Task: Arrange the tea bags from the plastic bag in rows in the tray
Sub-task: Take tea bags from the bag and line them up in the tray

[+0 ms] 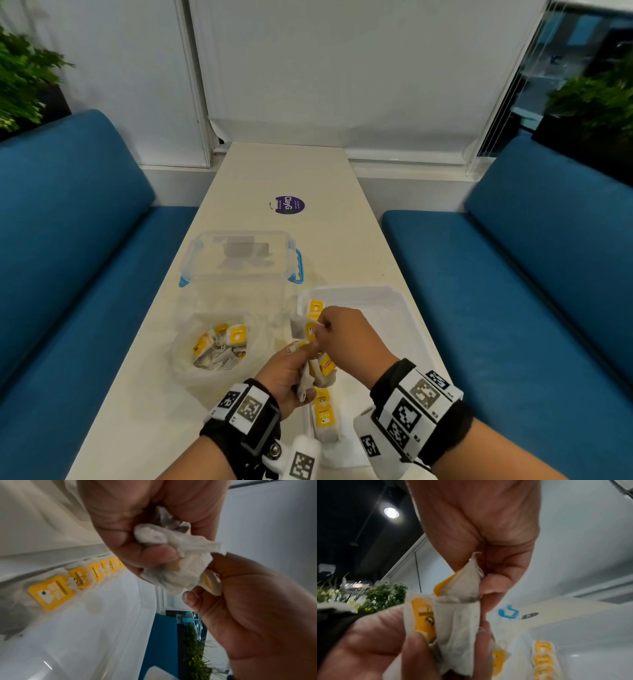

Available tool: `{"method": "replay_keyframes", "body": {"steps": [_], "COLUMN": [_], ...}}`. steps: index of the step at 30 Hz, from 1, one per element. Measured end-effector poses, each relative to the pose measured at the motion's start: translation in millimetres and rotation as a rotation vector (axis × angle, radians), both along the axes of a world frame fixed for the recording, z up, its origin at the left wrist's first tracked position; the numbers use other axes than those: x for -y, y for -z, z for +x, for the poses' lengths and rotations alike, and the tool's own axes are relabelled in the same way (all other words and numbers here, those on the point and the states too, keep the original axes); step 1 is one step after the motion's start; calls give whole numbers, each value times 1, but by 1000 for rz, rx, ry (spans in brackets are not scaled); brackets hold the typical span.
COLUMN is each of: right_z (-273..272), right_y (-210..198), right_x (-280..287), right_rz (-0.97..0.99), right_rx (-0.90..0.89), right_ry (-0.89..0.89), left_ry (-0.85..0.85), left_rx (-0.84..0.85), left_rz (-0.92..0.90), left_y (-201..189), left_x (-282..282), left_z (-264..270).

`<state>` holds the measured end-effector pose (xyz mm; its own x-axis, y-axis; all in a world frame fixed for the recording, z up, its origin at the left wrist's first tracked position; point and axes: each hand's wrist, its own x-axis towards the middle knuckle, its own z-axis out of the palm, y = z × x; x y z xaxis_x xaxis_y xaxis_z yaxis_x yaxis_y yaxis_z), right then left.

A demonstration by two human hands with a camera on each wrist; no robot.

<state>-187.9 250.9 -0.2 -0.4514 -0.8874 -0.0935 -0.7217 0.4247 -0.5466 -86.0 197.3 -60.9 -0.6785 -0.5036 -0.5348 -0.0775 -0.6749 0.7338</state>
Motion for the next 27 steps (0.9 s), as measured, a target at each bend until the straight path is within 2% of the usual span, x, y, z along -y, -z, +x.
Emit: {"method": "replay_keyframes", "body": {"steps": [3,6,10,14,21,24,27], "right_z": [-2,-1,-3,-7,-38,-63,-87], "right_y": [3,5,3,-3,-29,-30,-16], "right_x": [1,2,2,4,10,15,19], "right_rz": [-154,-247,-332,-401,-440,-361,-269], "right_rx": [140,204,234,343,320,381,345], "right_ry": [91,154,208,246,210,192,245], "left_ry": [-41,-80,-113,-144,-191,-210,-222], "left_rx": [-47,-75,-65,-50,-55,-59,-51], "left_rz": [102,190,200,203,185,202,183], "left_y": [0,3,4,5,9,9,10], "left_x": [1,3,5,9,21,26,28], "left_z": [1,1,0,0,-3,-8,-11]}}
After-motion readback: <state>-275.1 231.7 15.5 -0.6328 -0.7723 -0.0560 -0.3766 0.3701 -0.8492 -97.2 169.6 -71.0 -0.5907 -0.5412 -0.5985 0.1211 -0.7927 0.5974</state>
